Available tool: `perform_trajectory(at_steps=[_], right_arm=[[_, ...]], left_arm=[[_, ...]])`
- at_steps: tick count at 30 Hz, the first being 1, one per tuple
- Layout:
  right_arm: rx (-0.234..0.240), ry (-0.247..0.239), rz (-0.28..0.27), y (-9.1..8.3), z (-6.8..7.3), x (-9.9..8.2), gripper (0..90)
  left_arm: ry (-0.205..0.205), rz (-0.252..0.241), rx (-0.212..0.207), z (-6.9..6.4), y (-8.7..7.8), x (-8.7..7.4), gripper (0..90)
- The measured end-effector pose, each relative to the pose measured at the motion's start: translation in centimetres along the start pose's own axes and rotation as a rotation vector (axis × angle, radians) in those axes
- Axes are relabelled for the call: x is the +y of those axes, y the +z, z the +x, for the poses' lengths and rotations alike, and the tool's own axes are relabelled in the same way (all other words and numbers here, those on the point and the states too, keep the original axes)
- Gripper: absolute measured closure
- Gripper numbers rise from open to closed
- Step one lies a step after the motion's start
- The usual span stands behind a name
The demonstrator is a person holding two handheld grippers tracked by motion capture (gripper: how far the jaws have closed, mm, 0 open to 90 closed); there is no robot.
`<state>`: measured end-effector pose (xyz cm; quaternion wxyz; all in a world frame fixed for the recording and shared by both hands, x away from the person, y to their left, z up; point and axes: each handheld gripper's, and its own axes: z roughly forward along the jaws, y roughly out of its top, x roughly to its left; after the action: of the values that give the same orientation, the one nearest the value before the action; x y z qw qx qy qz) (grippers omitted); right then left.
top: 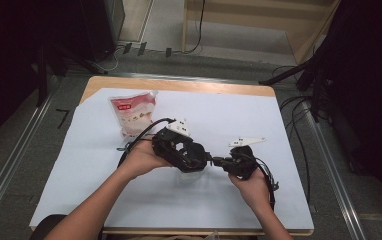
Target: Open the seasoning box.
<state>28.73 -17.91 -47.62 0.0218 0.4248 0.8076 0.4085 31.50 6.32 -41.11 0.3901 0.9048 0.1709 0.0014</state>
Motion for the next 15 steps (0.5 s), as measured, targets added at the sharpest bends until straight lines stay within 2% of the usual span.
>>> perform_trajectory(at_steps=[1, 2, 3, 4, 5, 8, 15], right_arm=[[0.002, 0.002, -0.001, 0.0, 0.0, 0.0, 90.0], [0.004, 0.003, -0.003, 0.0, 0.0, 0.0, 90.0], [-0.007, 0.003, -0.005, 0.0, 0.0, 0.0, 90.0], [0.004, 0.005, -0.006, -0.1, -0.1, 0.0, 90.0], [0.014, 0.011, -0.013, -0.1, -0.1, 0.0, 90.0], [-0.007, 0.004, -0.007, 0.0, 0.1, 0.0, 90.0], [-0.006, 0.006, -0.008, 0.1, -0.1, -0.1, 90.0]], left_arm=[[-0.006, -0.008, 0.009, 0.0, 0.0, 0.2, 20.1], [-0.012, -0.037, 0.017, 0.1, -0.3, 0.3, 37.0], [-0.022, -0.055, -0.010, 0.4, -0.5, 0.4, 46.8], [-0.027, -0.066, -0.020, 0.5, -0.5, 0.6, 48.4], [-0.022, -0.057, -0.001, 0.4, -0.4, 0.8, 47.5], [0.004, -0.012, 0.033, 0.1, 0.2, 1.2, 44.7], [-0.012, -0.004, 0.041, 0.1, 0.5, 1.9, 45.1]])
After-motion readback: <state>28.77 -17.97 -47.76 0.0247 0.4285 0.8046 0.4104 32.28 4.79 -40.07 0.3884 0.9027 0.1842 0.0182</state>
